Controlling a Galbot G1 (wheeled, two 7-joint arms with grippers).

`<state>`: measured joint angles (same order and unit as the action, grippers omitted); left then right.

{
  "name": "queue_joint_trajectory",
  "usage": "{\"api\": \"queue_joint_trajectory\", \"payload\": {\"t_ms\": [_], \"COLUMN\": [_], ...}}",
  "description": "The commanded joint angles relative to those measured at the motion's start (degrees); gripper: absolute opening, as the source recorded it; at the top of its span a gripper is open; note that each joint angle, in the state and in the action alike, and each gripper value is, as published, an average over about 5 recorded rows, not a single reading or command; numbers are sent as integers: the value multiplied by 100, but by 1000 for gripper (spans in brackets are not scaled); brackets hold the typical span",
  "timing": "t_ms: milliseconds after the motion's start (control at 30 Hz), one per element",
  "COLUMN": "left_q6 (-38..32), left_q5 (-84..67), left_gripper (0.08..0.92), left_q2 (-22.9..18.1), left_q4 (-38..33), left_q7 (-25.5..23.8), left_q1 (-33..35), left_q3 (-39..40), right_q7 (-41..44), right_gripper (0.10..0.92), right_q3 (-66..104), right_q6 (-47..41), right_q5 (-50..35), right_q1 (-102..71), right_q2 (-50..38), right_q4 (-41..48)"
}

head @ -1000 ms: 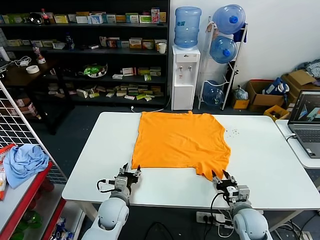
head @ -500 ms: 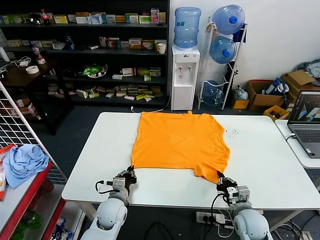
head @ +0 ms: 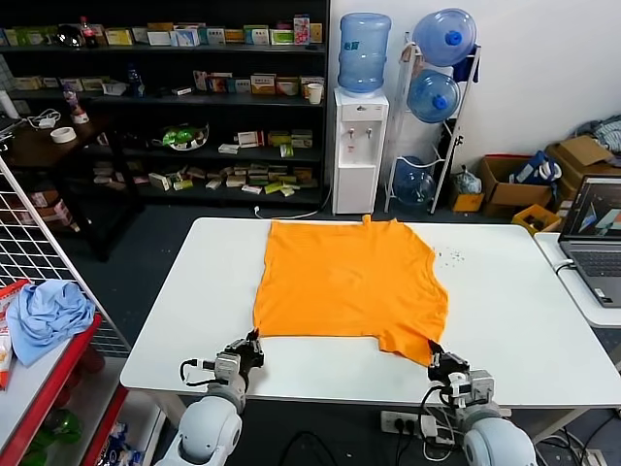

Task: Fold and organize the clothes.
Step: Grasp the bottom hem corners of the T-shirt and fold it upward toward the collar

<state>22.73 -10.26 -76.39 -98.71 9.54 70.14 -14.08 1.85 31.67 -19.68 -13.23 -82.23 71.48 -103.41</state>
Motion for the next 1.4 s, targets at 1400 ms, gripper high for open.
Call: {"api": "queue_joint_trajectory", "payload": {"t_ms": [1400], "left_q6": [-428], "left_q5": [225], "left_gripper": [95], "left_q2": [163], "left_q4": [-232], "left_q7": [-207], "left_q1": [-137], "left_q3": [3], "right_q7": [-27], "right_gripper": [125], "right_q3": [-213], "right_q6": [1344], "right_q5": [187], "right_q1": [1119], "right_q2": [-579], "right_q4": [835]}}
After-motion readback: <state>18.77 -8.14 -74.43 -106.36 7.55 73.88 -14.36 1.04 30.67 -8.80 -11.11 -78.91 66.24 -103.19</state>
